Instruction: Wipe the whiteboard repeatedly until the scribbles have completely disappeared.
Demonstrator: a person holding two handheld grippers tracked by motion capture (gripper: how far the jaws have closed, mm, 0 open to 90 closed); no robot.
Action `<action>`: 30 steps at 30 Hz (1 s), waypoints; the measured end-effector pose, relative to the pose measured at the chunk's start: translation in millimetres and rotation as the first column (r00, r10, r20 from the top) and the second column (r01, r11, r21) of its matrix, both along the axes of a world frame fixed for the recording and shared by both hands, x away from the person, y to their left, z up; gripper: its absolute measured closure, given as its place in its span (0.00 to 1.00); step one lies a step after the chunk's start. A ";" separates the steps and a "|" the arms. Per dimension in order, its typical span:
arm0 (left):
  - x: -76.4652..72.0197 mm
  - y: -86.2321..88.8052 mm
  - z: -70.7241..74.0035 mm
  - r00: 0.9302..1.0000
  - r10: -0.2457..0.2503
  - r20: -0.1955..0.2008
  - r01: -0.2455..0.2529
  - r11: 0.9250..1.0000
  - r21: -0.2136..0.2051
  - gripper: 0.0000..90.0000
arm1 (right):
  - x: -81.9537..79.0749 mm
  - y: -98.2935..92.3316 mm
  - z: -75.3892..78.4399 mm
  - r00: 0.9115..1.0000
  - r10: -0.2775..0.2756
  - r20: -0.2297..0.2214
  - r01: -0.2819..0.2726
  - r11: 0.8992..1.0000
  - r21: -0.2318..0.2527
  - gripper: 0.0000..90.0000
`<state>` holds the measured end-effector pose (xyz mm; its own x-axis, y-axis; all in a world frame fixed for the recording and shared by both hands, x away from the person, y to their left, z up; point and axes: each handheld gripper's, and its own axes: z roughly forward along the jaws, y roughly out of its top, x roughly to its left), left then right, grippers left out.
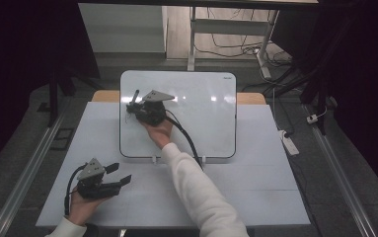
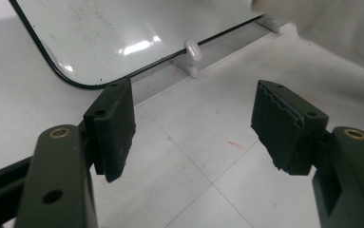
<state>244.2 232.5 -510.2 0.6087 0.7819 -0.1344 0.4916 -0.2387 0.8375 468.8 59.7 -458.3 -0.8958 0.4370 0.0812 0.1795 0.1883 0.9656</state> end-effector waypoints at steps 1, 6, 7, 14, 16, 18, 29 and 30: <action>-0.5 -0.1 0.1 1.000 0.000 0.001 0.000 1.000 0.001 0.36 | -8.3 4.5 -8.3 1.000 0.029 0.003 -0.029 0.999 -0.021 0.86; -2.4 -0.2 0.8 1.000 -0.001 0.006 0.001 1.000 0.003 0.36 | -2.9 -3.4 -2.6 1.000 -0.006 0.018 0.006 1.000 -0.006 0.86; -2.4 -0.1 0.8 1.000 0.001 0.007 -0.001 1.000 0.003 0.36 | 0.7 -7.8 2.0 0.999 -0.036 0.023 0.035 0.999 0.013 0.86; -0.1 0.7 -0.1 1.000 0.001 0.002 -0.001 1.000 0.003 0.36 | 1.8 -13.7 1.7 0.999 -0.036 0.015 0.035 0.999 0.028 0.86; -0.8 0.7 0.2 1.000 0.002 0.003 -0.002 1.000 0.004 0.36 | -6.8 -6.6 -6.0 1.000 0.002 0.016 -0.002 1.000 -0.005 0.86; -1.6 0.5 0.5 1.000 0.003 0.005 -0.003 1.000 0.002 0.36 | -11.7 -3.7 -10.2 1.000 0.015 0.020 -0.015 1.000 -0.017 0.86; -0.3 0.6 0.2 1.000 0.002 0.004 -0.002 1.000 0.004 0.36 | -18.4 0.7 -14.4 0.999 0.046 0.017 -0.044 0.997 -0.055 0.86; -0.9 0.4 0.3 1.000 0.003 0.005 -0.003 1.000 0.004 0.36 | -22.3 5.2 -17.9 0.998 0.059 0.024 -0.058 0.996 -0.068 0.86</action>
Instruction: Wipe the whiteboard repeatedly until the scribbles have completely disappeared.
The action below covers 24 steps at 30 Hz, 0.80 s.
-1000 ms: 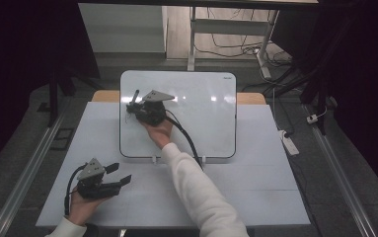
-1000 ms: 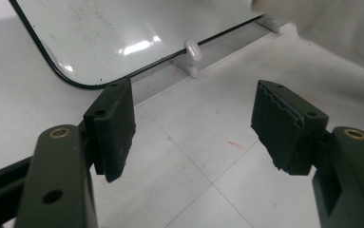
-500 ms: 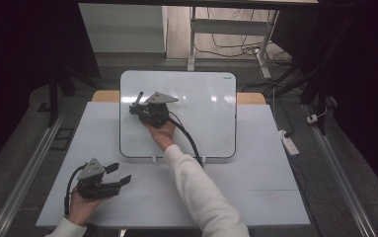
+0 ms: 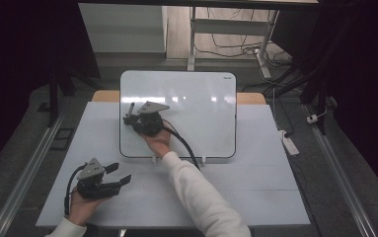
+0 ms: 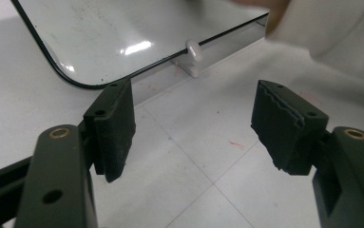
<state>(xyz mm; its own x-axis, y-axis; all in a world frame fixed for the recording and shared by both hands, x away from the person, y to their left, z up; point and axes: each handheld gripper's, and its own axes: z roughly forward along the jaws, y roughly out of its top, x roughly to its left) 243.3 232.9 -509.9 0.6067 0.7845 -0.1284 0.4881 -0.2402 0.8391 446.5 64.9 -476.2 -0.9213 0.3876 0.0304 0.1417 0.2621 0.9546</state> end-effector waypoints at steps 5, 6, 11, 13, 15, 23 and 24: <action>-0.8 0.6 0.4 1.000 0.002 0.003 -0.002 1.000 -0.002 0.35 | 11.8 -0.3 10.2 0.999 -0.037 0.011 0.037 0.999 0.033 0.86; -0.4 0.6 0.3 1.000 0.000 0.002 0.000 1.000 -0.004 0.36 | 16.0 -1.1 13.8 0.999 -0.047 0.011 0.046 0.998 0.046 0.86; 0.2 2.6 -0.1 1.000 0.006 0.002 -0.006 1.000 -0.004 0.35 | 24.3 -1.3 16.7 0.998 -0.064 0.002 0.064 0.994 0.092 0.86; 0.5 3.1 -0.2 1.000 0.007 0.000 -0.007 1.000 -0.005 0.36 | 20.1 0.6 12.7 0.999 -0.043 -0.004 0.043 0.996 0.079 0.86; 0.5 2.4 -0.4 1.000 0.005 0.000 -0.005 1.000 -0.003 0.36 | 13.0 3.5 7.3 1.000 -0.008 0.000 0.008 0.999 0.042 0.86; -0.5 2.1 0.1 1.000 0.006 0.005 -0.006 1.000 -0.002 0.36 | 19.6 -17.0 21.1 0.996 -0.091 0.019 0.090 0.995 0.049 0.86; 0.0 2.2 -0.1 1.000 0.006 0.004 -0.006 1.000 -0.002 0.36 | 21.5 -22.3 24.2 0.994 -0.104 0.023 0.103 0.993 0.050 0.86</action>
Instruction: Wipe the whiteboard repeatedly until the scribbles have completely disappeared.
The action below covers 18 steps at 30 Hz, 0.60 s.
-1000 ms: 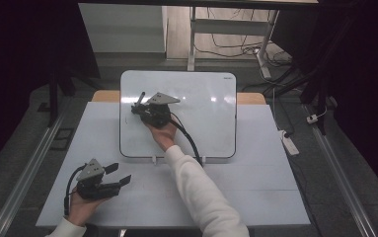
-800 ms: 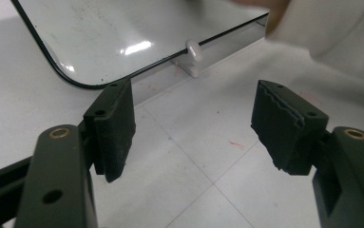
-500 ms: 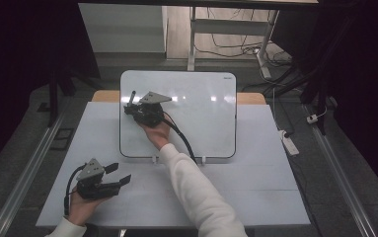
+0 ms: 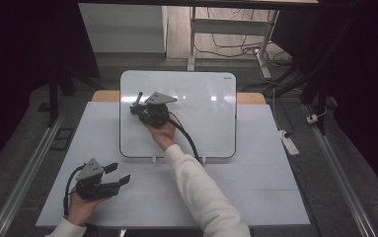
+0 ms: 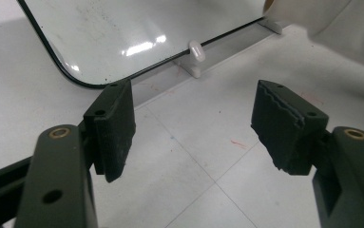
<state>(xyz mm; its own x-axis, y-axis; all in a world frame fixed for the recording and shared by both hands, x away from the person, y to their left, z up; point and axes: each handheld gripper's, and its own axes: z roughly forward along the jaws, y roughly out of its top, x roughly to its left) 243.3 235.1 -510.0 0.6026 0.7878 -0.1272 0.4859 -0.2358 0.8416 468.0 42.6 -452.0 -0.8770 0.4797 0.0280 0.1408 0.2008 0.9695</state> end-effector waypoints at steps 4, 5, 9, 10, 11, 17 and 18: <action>0.9 -0.1 -0.5 1.000 -0.001 -0.003 0.001 1.000 0.001 0.36 | 4.0 -22.0 6.4 0.999 -0.034 -0.015 0.035 0.999 0.014 0.86; 0.9 0.0 -0.5 1.000 0.000 -0.003 0.000 1.000 0.001 0.36 | 3.2 -27.1 7.3 0.999 -0.034 -0.018 0.034 0.999 0.020 0.86; 0.4 -0.5 -0.5 1.000 0.002 0.000 -0.002 1.000 0.003 0.36 | -10.3 -46.3 13.5 1.000 -0.004 -0.019 0.004 0.999 0.039 0.86; 0.7 -0.5 -0.6 1.000 0.000 -0.001 0.000 1.000 0.004 0.35 | -15.4 -51.2 14.7 1.000 0.010 -0.023 -0.009 0.999 0.039 0.86; 0.8 -0.7 -0.9 1.000 0.002 0.001 -0.002 1.000 0.007 0.36 | -21.1 -55.8 15.4 0.999 0.020 -0.029 -0.019 0.999 0.037 0.86; 0.8 -1.3 -0.8 1.000 0.007 0.004 -0.007 1.000 0.011 0.36 | -56.0 -88.5 11.9 0.994 0.085 -0.074 -0.087 0.996 -0.024 0.86; 0.8 -1.5 -0.8 1.000 0.008 0.006 -0.009 1.000 0.012 0.36 | -61.1 -94.7 10.7 0.992 0.091 -0.084 -0.094 0.995 -0.034 0.86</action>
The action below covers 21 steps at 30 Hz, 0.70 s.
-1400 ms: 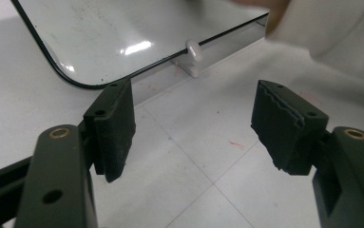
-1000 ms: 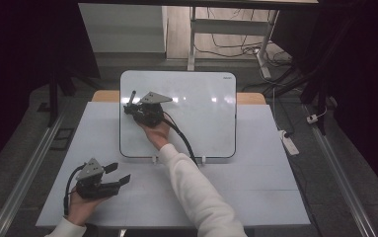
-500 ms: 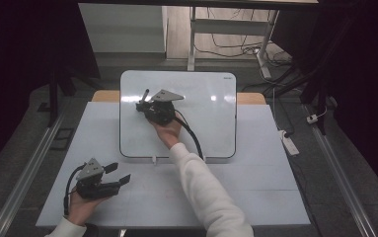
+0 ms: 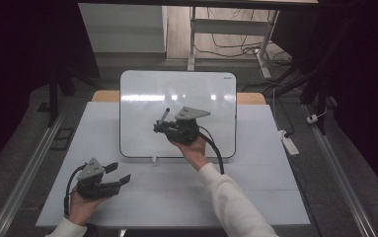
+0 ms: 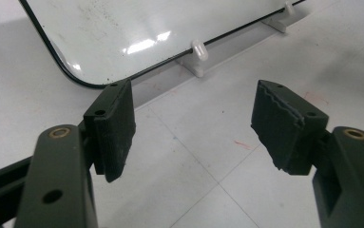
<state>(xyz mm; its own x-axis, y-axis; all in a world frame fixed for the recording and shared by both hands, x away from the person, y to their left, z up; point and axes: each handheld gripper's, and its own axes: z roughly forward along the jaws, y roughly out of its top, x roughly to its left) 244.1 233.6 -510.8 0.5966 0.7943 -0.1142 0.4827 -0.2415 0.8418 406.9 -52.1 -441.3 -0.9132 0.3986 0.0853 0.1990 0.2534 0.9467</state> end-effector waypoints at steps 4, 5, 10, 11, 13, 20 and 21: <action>0.6 0.2 -0.3 1.000 0.008 0.003 -0.008 1.000 0.004 0.36 | -16.9 -24.2 -4.7 0.999 0.014 -0.031 -0.015 0.999 -0.030 0.86; 0.6 0.4 -0.3 1.000 0.013 0.005 -0.013 1.000 0.006 0.36 | -20.6 -30.1 -5.8 0.999 0.016 -0.039 -0.017 0.999 -0.036 0.86; 1.5 0.9 0.1 0.999 0.030 0.018 -0.030 1.000 0.001 0.36 | -33.5 -55.4 -12.5 0.997 0.013 -0.079 -0.018 0.998 -0.060 0.86; 1.5 1.1 0.4 0.999 0.031 0.023 -0.031 1.000 0.000 0.36 | -35.4 -59.1 -13.7 0.996 0.015 -0.090 -0.021 0.998 -0.060 0.86; 1.1 1.5 1.2 0.999 0.039 0.031 -0.039 0.999 -0.001 0.36 | -39.4 -64.8 -16.3 0.994 0.020 -0.107 -0.028 0.997 -0.069 0.86; 1.8 -4.8 9.0 0.998 0.029 0.058 -0.029 1.000 0.000 0.35 | -49.4 -77.1 -25.4 0.990 0.037 -0.139 -0.049 0.995 -0.082 0.86; 1.9 -7.8 11.6 0.998 0.021 0.067 -0.021 1.000 0.005 0.35 | -50.1 -78.2 -26.3 0.989 0.039 -0.142 -0.051 0.995 -0.082 0.86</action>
<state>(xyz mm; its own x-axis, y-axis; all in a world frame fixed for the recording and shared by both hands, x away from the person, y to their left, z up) 246.1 225.8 -499.2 0.5862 0.8071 -0.0701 0.4299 -0.2366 0.8713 356.7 -130.3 -467.7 -0.9116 0.3688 0.1814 0.3151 0.3437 0.8846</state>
